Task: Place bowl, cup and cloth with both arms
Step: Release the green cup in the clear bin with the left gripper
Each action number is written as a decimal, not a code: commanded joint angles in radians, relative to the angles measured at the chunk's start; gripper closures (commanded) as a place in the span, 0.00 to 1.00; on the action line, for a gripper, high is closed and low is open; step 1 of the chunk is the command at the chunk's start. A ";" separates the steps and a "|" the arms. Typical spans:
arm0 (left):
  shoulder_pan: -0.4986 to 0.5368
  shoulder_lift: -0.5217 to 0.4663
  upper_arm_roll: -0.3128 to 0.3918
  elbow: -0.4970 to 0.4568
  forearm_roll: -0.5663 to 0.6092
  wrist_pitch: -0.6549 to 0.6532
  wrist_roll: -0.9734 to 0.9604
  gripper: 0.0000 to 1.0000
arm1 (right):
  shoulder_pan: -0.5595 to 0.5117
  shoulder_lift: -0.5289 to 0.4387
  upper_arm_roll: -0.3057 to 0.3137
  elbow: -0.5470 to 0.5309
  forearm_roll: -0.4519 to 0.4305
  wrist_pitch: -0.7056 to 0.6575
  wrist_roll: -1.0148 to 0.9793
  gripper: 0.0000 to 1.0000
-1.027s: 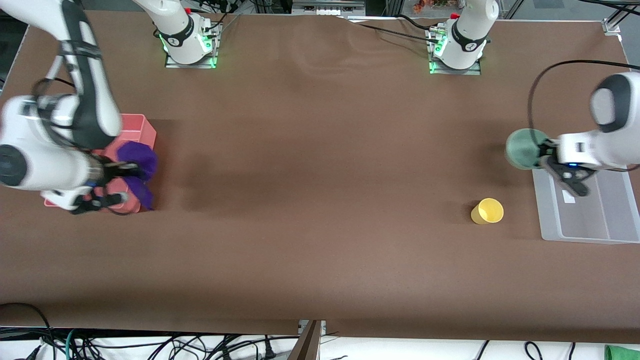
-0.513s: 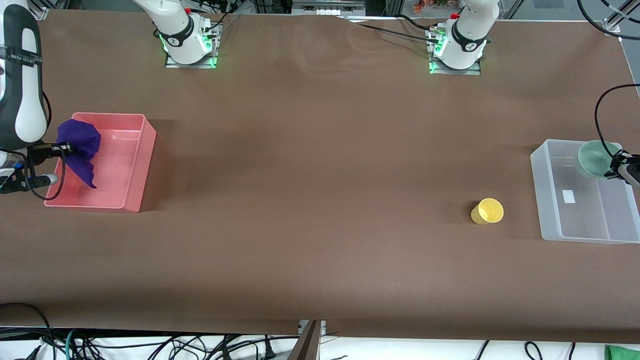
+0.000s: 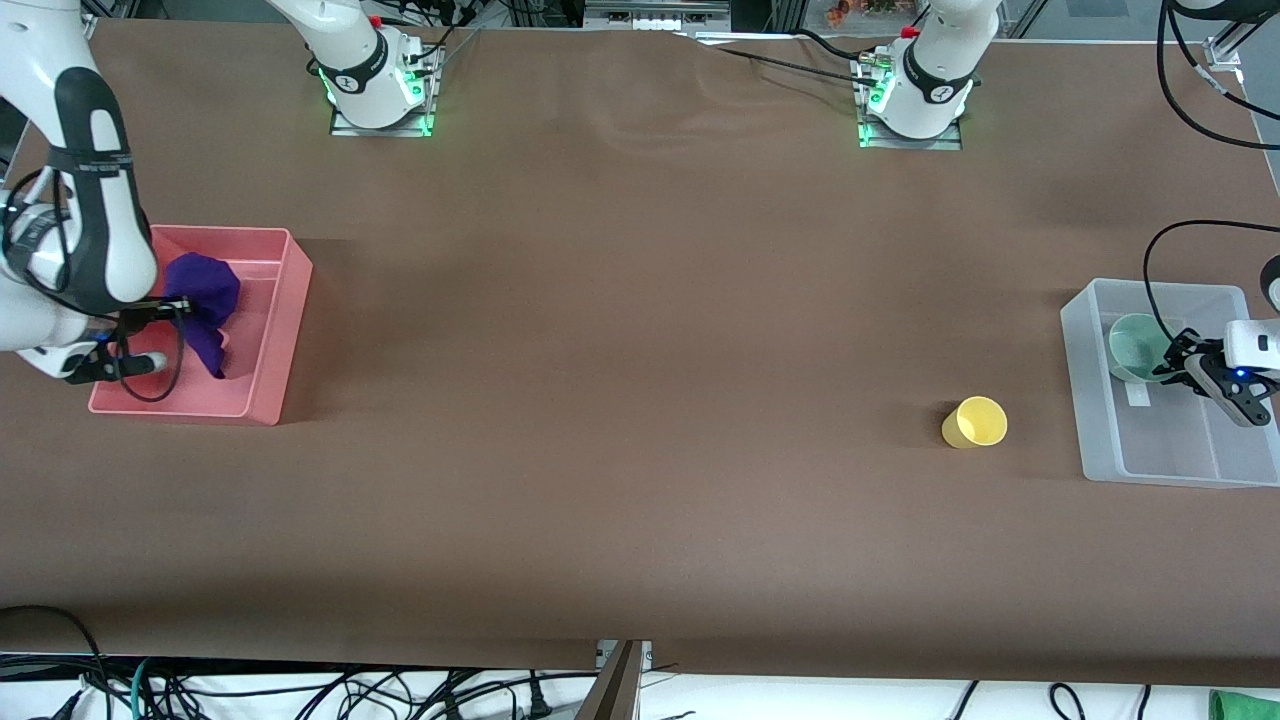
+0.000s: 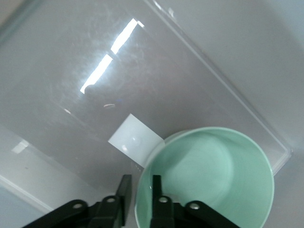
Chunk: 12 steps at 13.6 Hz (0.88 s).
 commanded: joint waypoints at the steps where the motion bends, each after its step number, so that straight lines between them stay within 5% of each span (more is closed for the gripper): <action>1: -0.009 -0.087 -0.039 0.031 -0.021 -0.118 0.016 0.00 | -0.007 -0.015 0.003 -0.034 0.016 0.030 0.013 0.72; 2: -0.014 -0.136 -0.068 0.037 -0.021 -0.167 -0.016 0.00 | -0.007 -0.019 0.003 -0.029 0.016 0.029 0.013 0.01; 4: -0.052 -0.185 -0.122 0.057 -0.009 -0.261 -0.157 0.00 | -0.005 -0.041 0.006 0.023 0.015 0.000 0.009 0.00; 7: -0.165 -0.185 -0.142 0.098 -0.010 -0.315 -0.378 0.00 | 0.001 -0.050 0.018 0.226 0.009 -0.221 0.012 0.00; 12: -0.291 -0.081 -0.139 0.095 -0.023 -0.188 -0.680 0.01 | 0.004 -0.076 0.185 0.564 -0.039 -0.586 0.012 0.00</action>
